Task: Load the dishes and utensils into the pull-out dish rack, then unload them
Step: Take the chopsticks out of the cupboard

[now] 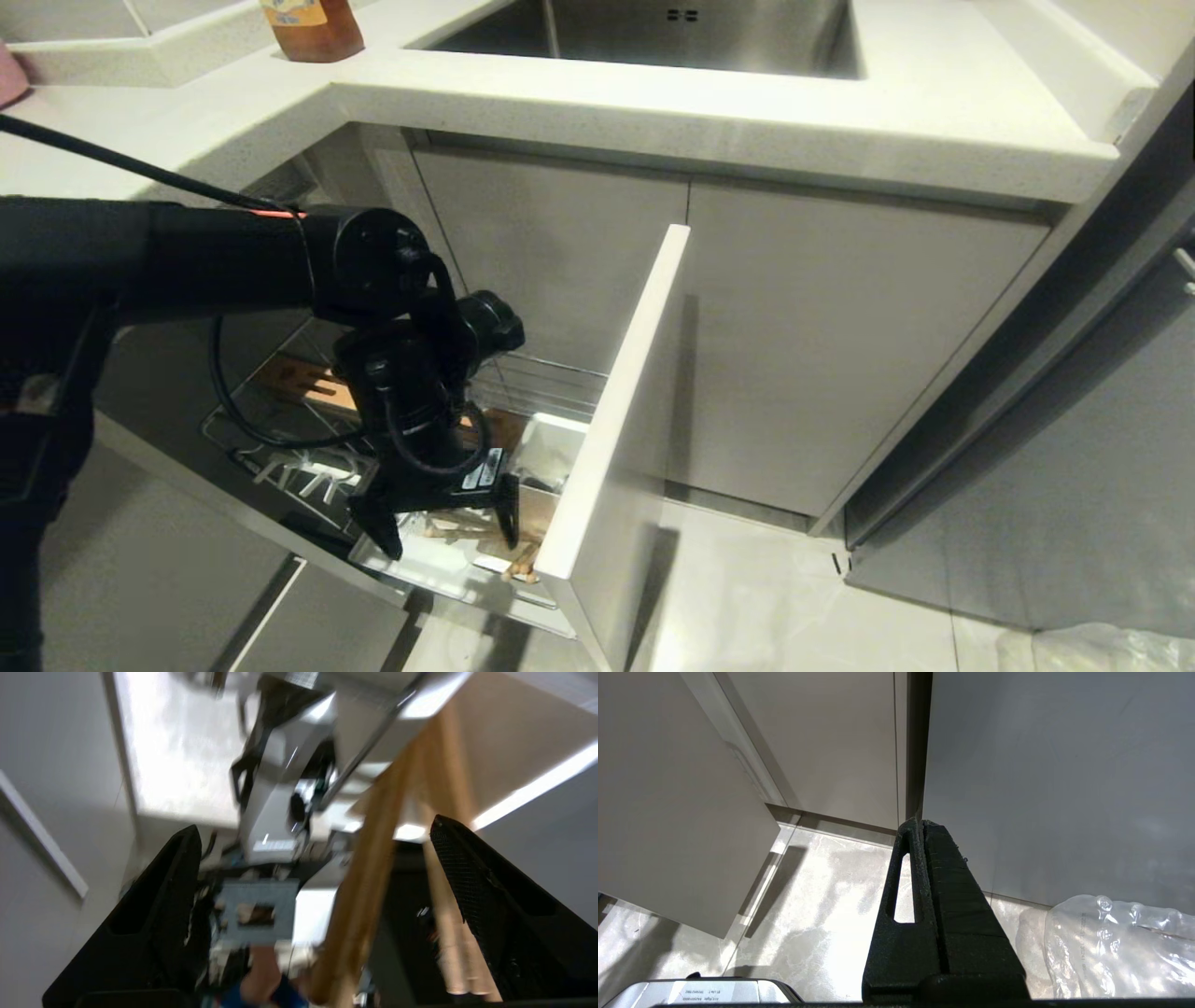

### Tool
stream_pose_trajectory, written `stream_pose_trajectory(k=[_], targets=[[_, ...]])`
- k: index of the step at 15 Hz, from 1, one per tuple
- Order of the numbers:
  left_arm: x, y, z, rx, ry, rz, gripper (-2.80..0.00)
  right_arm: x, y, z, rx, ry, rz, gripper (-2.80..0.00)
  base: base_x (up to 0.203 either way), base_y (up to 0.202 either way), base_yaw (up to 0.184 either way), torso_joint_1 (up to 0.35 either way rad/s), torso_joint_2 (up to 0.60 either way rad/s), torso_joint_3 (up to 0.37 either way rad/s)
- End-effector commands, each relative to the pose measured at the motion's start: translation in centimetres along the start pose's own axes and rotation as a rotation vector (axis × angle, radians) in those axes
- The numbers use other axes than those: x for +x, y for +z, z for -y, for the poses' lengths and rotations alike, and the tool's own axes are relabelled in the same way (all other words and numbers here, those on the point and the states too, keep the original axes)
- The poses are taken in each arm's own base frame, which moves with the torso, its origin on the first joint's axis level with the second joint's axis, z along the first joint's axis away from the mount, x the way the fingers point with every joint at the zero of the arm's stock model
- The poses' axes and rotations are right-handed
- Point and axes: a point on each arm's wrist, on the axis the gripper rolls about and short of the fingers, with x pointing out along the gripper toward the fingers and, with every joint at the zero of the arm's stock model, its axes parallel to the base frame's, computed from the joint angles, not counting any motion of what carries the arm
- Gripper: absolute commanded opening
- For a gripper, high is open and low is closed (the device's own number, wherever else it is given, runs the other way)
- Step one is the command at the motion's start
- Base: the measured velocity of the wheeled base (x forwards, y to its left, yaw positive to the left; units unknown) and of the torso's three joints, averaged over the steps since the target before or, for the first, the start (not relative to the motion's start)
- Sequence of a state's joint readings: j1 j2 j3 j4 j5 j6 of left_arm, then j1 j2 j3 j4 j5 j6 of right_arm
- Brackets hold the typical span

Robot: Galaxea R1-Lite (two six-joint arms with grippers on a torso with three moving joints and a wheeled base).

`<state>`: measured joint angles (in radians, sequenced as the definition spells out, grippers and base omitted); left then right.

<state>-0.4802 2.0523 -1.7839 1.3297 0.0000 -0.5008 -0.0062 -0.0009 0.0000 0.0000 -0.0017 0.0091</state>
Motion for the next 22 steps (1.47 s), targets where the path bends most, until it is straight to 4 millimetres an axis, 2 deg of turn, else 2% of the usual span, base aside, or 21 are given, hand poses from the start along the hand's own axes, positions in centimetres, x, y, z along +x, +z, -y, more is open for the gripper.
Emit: stream_pose_trajectory(k=[1,6,11,14,17,22], targets=[[0.4,-0.1,-0.2,0.023,0.043,-0.082,0.00,0.0,0.0,0.0,0.000,0.000,-0.001,-2.80,0.000,0.000,0.000,0.000,0.00,0.000],[0.7,0.0,-0.2,0.077,0.061,-0.121,0.00,0.0,0.0,0.0,0.000,0.000,-0.001,-2.80,0.000,0.000,0.000,0.000,0.00,0.000],[1.3,1.3,0.5,0.077,0.055,-0.108,0.00,0.0,0.0,0.0,0.000,0.000,-0.001,-2.80,0.000,0.000,0.000,0.000,0.00,0.000],[2.3,2.4,0.8,0.086,0.060,-0.123,0.00,0.0,0.0,0.0,0.000,0.000,-0.001,-2.80,0.000,0.000,0.000,0.000,0.00,0.000],[2.6,2.6,0.8,0.088,0.062,-0.129,0.00,0.0,0.0,0.0,0.000,0.000,-0.001,-2.80,0.000,0.000,0.000,0.000,0.00,0.000],[1.5,2.2,0.4,0.086,0.056,-0.113,0.00,0.0,0.0,0.0,0.000,0.000,-0.001,-2.80,0.000,0.000,0.000,0.000,0.00,0.000]])
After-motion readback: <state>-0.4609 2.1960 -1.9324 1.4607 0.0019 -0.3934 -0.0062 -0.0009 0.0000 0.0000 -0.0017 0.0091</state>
